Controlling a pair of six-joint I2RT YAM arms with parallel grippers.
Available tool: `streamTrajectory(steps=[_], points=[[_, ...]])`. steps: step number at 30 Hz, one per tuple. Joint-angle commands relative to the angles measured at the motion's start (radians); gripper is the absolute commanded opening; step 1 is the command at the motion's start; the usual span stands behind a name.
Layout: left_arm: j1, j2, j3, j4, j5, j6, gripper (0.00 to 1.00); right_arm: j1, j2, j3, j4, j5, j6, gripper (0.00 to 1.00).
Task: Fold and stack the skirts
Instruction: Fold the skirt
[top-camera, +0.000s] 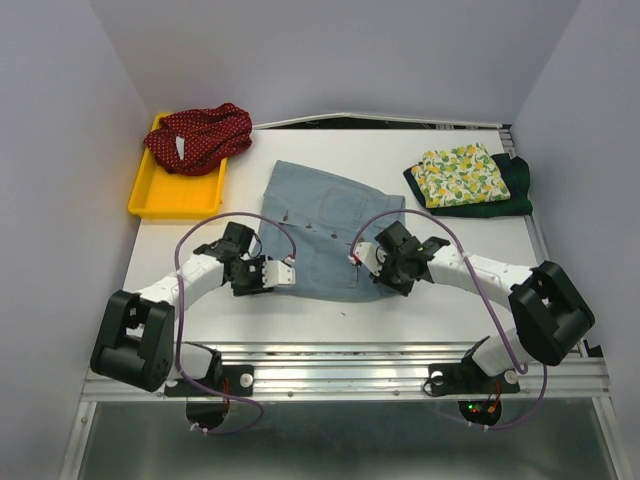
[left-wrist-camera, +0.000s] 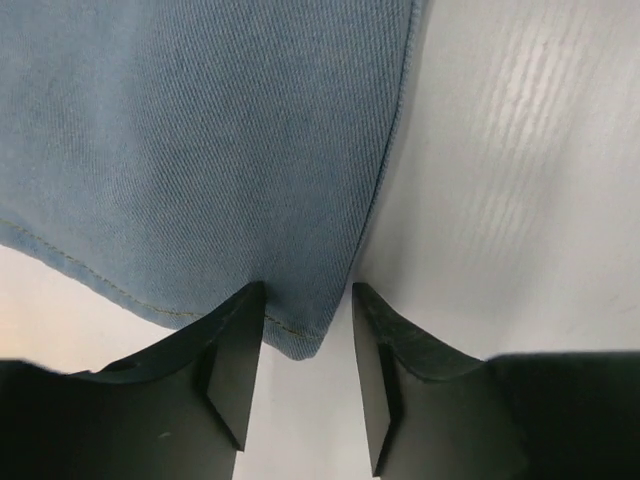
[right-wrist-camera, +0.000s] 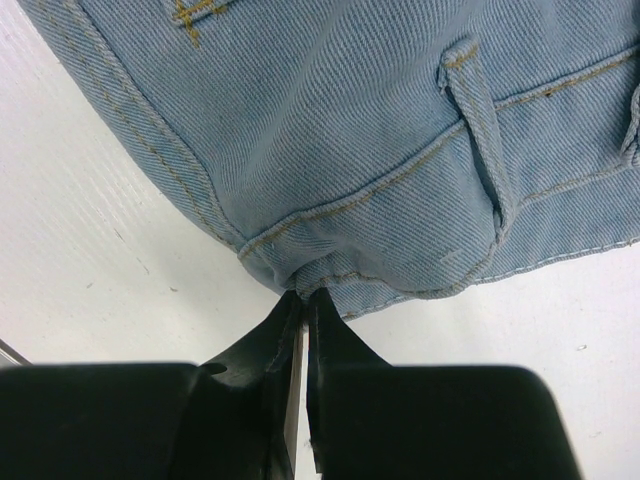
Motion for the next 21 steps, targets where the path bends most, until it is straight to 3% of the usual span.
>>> streamTrajectory(steps=[1,2,3,5,6,8,12,16,21], points=[[-0.006,0.027,-0.030,0.049,-0.024,-0.015,0.43,-0.006,-0.015,0.063,0.034,0.016,0.008,0.01],[-0.006,0.033,-0.023,0.053,-0.026,-0.027,0.35,-0.006,-0.020,0.068,0.034,0.019,0.010,0.01],[-0.006,0.035,-0.012,0.055,-0.026,-0.077,0.19,-0.006,-0.023,0.069,0.036,0.024,0.011,0.01],[0.024,0.017,0.038,0.029,-0.017,-0.112,0.03,-0.020,-0.039,0.088,0.036,0.044,0.014,0.01],[0.046,0.004,0.069,0.015,0.009,-0.125,0.00,-0.029,-0.046,0.100,0.033,0.045,0.017,0.01],[0.103,-0.028,0.148,-0.016,0.046,-0.179,0.00,-0.077,-0.060,0.131,0.033,0.044,0.016,0.01],[0.260,-0.019,0.476,-0.130,0.123,-0.271,0.00,-0.240,-0.081,0.278,0.031,0.001,0.042,0.01],[0.287,-0.030,0.640,-0.164,0.151,-0.320,0.00,-0.377,-0.089,0.437,-0.008,-0.129,0.085,0.01],[0.288,-0.085,0.761,-0.249,0.137,-0.349,0.00,-0.404,-0.148,0.568,-0.068,-0.303,0.178,0.01]])
